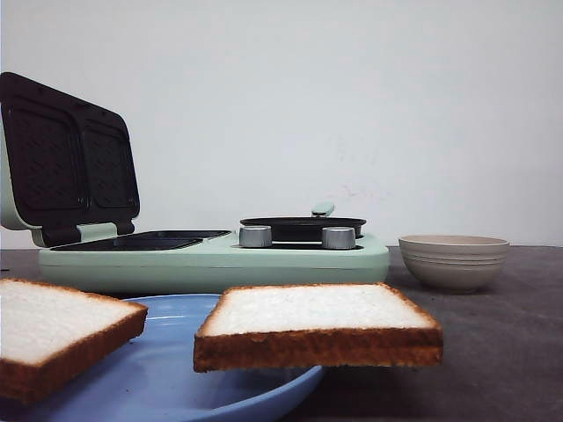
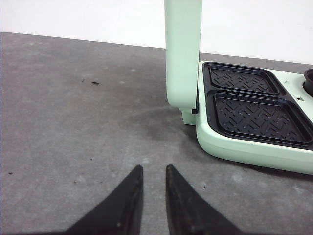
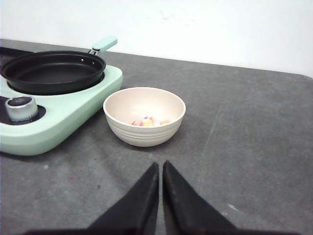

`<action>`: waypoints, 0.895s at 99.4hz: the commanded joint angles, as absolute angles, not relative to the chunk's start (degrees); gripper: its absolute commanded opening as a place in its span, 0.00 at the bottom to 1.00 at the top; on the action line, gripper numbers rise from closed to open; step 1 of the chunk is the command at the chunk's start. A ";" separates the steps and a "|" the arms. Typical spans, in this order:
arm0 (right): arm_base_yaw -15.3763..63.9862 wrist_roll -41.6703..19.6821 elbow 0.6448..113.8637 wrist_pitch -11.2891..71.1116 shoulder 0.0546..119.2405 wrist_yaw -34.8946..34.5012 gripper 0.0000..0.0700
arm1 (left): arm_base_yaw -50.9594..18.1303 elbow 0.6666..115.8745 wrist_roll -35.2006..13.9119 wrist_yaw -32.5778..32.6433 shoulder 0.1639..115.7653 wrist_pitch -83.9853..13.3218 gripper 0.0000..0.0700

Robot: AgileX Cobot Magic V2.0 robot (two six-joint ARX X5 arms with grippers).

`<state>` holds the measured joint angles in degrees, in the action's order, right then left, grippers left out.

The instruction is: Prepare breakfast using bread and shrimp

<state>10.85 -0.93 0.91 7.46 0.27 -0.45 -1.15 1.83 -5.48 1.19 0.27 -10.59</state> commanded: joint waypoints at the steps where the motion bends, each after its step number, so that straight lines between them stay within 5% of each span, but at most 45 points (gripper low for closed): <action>1: 11.07 -5.80 0.67 6.90 0.21 -0.58 0.01 | -1.15 0.80 -5.67 1.13 0.19 -10.72 0.00; 55: 11.05 -13.87 6.59 13.47 1.30 5.23 0.00 | -1.15 4.12 -11.70 1.08 0.97 -13.21 0.00; 89: 11.05 -17.19 18.83 18.52 15.49 6.07 0.00 | -1.15 15.68 -13.21 -1.85 10.94 -16.19 0.00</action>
<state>10.85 -15.97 15.77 18.17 12.51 6.00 -1.15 12.95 -12.86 -0.69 8.69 -16.19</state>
